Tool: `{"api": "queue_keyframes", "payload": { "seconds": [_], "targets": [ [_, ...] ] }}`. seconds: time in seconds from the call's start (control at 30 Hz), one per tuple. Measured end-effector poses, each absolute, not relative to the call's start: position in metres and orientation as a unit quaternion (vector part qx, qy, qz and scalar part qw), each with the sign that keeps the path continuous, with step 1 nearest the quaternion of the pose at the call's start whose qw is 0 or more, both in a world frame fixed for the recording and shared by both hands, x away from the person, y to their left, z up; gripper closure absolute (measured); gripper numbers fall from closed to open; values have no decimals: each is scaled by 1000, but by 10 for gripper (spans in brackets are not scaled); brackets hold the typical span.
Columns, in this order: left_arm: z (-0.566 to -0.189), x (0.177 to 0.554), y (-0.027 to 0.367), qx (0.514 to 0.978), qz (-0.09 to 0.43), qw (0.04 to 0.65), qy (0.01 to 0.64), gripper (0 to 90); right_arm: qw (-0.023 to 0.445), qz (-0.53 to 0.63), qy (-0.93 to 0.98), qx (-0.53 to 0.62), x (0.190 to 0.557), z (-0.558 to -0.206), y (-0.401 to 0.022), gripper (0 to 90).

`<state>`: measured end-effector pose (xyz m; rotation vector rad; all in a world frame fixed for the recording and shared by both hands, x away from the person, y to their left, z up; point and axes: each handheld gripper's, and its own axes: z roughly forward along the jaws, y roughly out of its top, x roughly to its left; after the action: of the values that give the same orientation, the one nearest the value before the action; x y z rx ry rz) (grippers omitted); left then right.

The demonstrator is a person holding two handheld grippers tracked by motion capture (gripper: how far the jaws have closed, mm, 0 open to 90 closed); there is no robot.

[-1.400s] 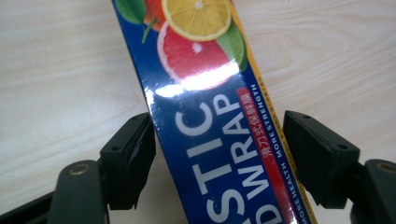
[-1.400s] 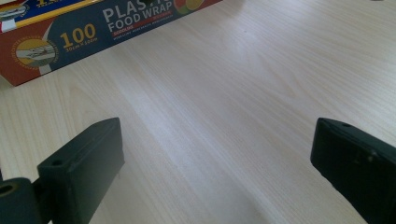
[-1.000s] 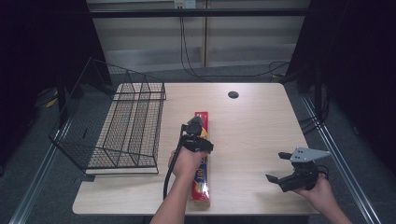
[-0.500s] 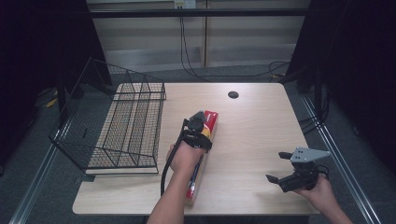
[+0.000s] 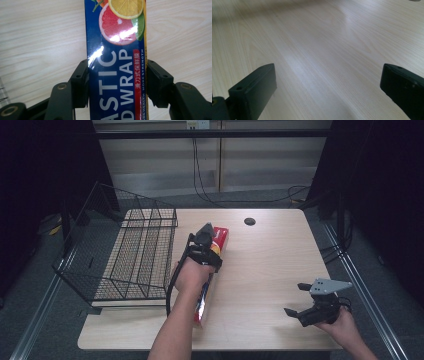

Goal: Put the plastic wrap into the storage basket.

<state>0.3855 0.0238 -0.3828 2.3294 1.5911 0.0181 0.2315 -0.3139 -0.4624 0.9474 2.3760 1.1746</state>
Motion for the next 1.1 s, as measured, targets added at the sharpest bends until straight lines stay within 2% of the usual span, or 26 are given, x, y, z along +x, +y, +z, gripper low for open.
{"api": "queue_keyframes", "payload": {
  "seconds": [0.33,1.1],
  "targets": [
    [-361,389,21,819,19,161,550,445,163,417,830,332,232,-462,-315,0],
    [-319,399,38,812,10,152,563,446,163,415,832,330,232,-462,-315,0]
  ]
}}
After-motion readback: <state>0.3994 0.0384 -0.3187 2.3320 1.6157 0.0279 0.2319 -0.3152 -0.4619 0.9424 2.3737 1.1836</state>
